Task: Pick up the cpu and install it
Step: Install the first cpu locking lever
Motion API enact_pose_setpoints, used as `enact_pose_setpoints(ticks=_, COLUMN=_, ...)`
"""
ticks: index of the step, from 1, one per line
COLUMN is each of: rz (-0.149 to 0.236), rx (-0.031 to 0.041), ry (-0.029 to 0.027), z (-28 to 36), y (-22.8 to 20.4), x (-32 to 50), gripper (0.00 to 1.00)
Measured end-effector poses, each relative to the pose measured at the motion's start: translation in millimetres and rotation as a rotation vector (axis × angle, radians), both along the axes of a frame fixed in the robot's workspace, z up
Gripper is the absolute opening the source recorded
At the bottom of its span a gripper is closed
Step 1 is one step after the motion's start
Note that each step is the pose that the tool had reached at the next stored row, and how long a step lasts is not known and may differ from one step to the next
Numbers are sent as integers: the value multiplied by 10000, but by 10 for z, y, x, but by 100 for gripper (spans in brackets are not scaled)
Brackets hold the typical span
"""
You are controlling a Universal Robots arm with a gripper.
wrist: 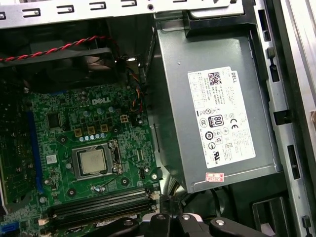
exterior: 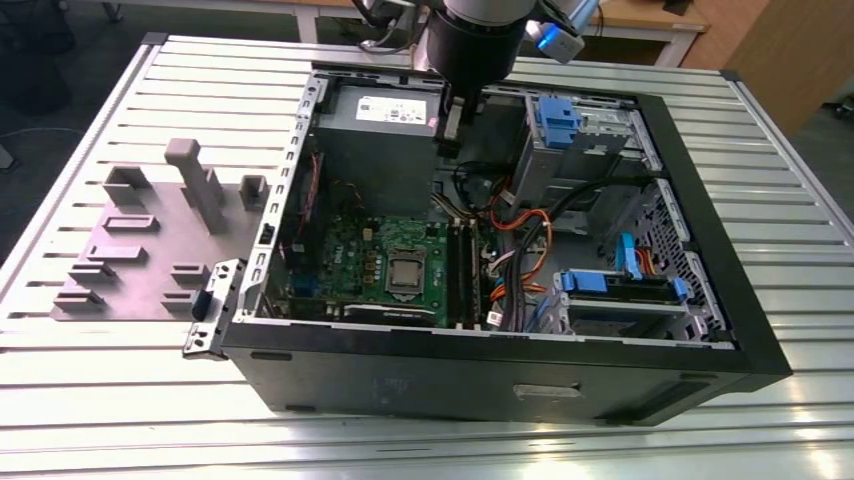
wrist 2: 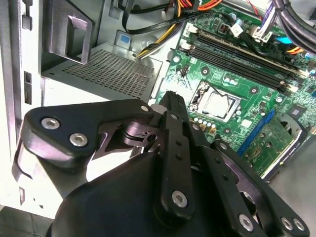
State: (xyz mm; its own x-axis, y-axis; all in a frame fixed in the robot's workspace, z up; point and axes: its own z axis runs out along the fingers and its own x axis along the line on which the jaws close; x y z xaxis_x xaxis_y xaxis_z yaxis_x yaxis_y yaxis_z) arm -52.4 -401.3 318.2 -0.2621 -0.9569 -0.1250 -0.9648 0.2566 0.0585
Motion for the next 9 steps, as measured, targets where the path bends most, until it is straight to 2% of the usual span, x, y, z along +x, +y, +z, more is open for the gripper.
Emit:
enact_pose_setpoints(ticks=2, rz=1, rx=-3, ry=1, z=1, y=-5, x=0, gripper=11)
enact_pose_setpoints(ticks=4, rz=2, rx=-16, ry=0, z=0, y=-41, x=0, gripper=11)
enact_pose_setpoints(ticks=8, rz=0, rx=-20, ry=0, z=1, y=-46, x=0, gripper=11)
enact_pose_setpoints(ticks=9, rz=2, rx=-24, ry=1, z=1, y=-60, x=0, gripper=11)
